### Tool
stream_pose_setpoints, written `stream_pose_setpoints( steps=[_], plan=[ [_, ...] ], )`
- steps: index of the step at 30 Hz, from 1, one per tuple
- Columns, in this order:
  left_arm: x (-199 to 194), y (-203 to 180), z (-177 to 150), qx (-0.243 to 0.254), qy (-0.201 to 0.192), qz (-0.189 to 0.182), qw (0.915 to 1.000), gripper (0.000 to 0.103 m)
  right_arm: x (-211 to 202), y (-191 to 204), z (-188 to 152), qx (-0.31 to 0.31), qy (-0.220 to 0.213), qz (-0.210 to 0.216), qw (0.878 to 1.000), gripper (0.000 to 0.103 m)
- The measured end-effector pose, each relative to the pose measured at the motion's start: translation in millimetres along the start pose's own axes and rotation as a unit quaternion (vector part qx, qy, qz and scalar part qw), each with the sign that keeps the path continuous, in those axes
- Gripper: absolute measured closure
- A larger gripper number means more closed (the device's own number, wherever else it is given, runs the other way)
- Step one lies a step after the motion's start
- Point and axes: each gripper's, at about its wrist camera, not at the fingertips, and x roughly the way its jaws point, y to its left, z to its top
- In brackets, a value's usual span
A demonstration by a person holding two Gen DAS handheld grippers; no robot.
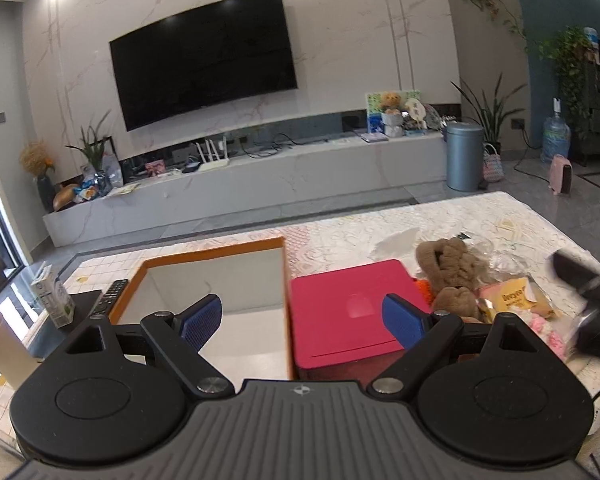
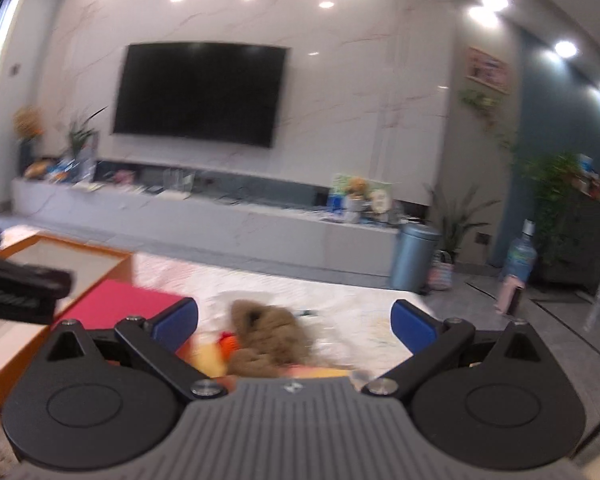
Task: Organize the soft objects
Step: 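Move both tools from the box toward the pile of soft objects, then grasp the pink-and-white crocheted toy with the right gripper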
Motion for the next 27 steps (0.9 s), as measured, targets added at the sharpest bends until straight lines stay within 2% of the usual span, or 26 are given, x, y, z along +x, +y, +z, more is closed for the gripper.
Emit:
stream_pose_setpoints(
  steps=[5,9,14,16,18,21,24,25,27],
  plan=[
    [2.8,-6.7,1.3,0.003,0.001,-0.010,0.9999,0.000,-0.7,-70.4,1.1,0.106,0.044,-0.040,0.993,0.003],
    [11.1,-5.3,1.0,-0.012,0.018,-0.026,0.9994,0.000,12.1,-114.9,-11.9,0.220,0.094,-0.056,0.969,0.005],
    [9.9,-3.7,-8.1,-0.013,0.020,-0.040,0.9989,0.000,34.2,-117.1,-32.4,0.281,0.175,-0.042,0.943,0.015],
    [10.2,-3.0,-12.6,-0.008,0.023,-0.046,0.9986,0.000,50.7,-105.5,-39.2,0.275,0.213,-0.019,0.937,0.019],
    [12.2,-2.8,-15.9,-0.011,0.030,-0.055,0.9979,0.000,75.5,-91.0,-43.0,0.232,0.271,-0.003,0.934,0.020],
    [17.4,-7.9,-18.1,-0.016,0.047,-0.071,0.9963,0.000,111.1,-64.1,-48.3,0.160,0.352,-0.012,0.922,0.020],
    [14.9,-15.0,-18.6,0.004,0.047,-0.073,0.9962,0.000,134.0,-44.2,-54.2,0.140,0.379,0.026,0.914,0.020],
    [13.6,-17.0,-18.9,0.009,0.044,-0.072,0.9964,0.000,137.9,-36.7,-56.9,0.122,0.381,0.031,0.916,0.020],
    [13.2,-19.3,-18.3,0.014,0.046,-0.072,0.9963,0.000,142.4,-26.0,-60.1,0.087,0.374,0.015,0.923,0.020]
  ],
)
